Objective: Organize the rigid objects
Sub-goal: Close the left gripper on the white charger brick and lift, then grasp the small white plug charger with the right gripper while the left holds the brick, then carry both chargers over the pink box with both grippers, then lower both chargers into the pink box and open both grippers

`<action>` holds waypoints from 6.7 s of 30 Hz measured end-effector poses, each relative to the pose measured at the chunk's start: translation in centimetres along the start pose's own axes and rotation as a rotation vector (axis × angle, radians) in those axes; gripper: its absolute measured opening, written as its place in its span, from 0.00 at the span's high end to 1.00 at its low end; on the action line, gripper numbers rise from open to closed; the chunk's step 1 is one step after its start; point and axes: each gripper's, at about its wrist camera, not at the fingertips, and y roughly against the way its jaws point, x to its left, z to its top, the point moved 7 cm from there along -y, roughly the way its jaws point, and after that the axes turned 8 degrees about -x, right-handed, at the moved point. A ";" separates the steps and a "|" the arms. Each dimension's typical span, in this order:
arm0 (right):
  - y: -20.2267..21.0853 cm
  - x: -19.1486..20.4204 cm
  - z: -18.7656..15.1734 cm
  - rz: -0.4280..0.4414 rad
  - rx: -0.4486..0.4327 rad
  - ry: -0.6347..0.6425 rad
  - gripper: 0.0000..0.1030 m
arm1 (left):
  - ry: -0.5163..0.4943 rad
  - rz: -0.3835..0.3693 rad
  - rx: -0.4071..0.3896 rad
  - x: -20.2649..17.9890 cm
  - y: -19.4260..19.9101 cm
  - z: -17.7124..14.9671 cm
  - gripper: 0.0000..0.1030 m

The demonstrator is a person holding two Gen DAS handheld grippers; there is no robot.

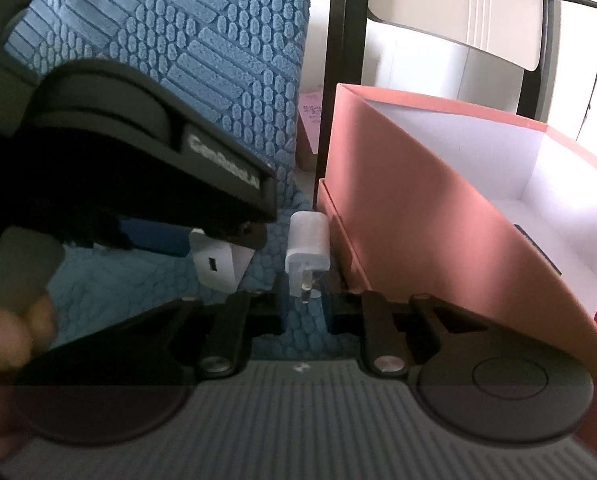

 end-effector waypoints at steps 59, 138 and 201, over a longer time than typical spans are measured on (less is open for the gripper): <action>10.6 -0.9 -0.8 0.220 0.042 -0.002 0.91 | 0.276 0.220 -0.010 2.0 15.5 -12.3 0.68; 22.0 -6.5 5.1 0.365 0.100 -0.039 0.71 | 0.238 0.162 -0.174 -9.1 27.7 -7.3 0.69; 10.6 -28.6 4.0 0.236 0.260 -0.159 0.71 | 0.077 0.075 0.111 -29.5 7.0 -5.4 0.69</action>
